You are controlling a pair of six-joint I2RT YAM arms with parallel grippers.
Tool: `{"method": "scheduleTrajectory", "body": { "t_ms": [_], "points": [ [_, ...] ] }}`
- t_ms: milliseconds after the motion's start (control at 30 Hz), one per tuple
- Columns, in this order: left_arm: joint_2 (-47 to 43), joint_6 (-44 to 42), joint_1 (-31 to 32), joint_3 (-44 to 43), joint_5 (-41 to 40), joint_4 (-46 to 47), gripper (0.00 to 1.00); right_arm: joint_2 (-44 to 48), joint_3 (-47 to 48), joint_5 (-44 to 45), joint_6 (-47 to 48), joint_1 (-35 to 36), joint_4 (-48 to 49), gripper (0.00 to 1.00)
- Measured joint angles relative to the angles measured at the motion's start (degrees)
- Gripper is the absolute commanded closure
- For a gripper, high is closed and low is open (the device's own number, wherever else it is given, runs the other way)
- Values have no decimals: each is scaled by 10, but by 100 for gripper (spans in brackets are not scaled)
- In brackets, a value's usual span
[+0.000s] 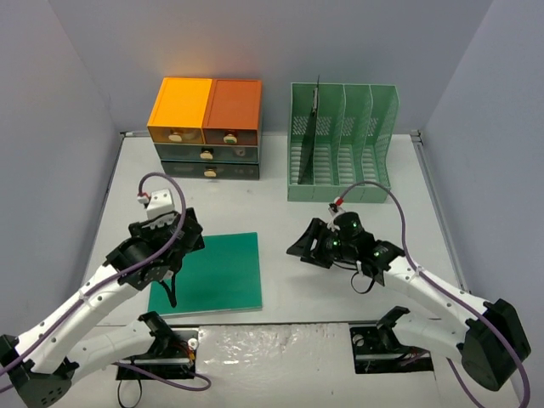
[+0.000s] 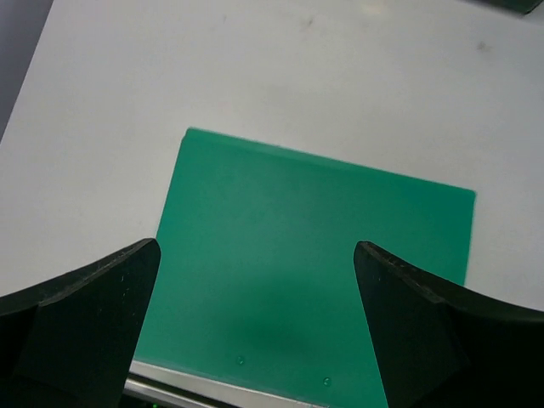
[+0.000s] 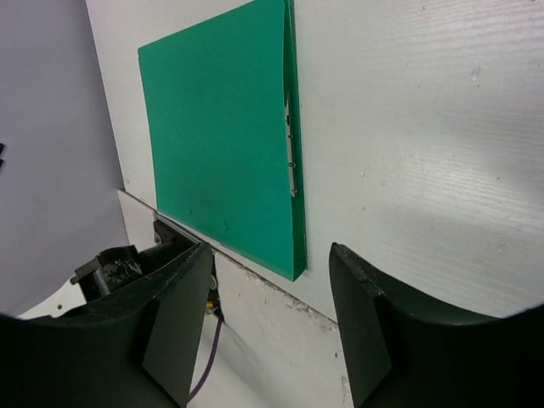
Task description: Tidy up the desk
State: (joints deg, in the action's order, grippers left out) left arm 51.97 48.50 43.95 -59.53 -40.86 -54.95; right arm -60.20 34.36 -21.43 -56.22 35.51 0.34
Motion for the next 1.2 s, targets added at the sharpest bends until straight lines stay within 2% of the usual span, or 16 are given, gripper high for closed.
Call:
{"method": "scheduleTrajectory", "body": {
  "t_ms": [233, 433, 700, 900, 1200],
  "points": [
    [-89, 91, -72, 123, 71, -41, 3, 9, -101, 17, -34, 43, 86, 45],
    [-160, 124, -134, 180, 128, -44, 3, -44, -129, 39, -58, 117, 190, 45],
    [-192, 182, -144, 223, 173, -39, 3, -131, -131, 56, -70, 160, 296, 46],
    [-222, 247, -145, 259, 168, -51, 3, -169, -133, 63, -73, 170, 354, 46],
    [-274, 340, -145, 269, 111, -77, 3, -187, -133, 64, -74, 190, 363, 46]
  ]
}}
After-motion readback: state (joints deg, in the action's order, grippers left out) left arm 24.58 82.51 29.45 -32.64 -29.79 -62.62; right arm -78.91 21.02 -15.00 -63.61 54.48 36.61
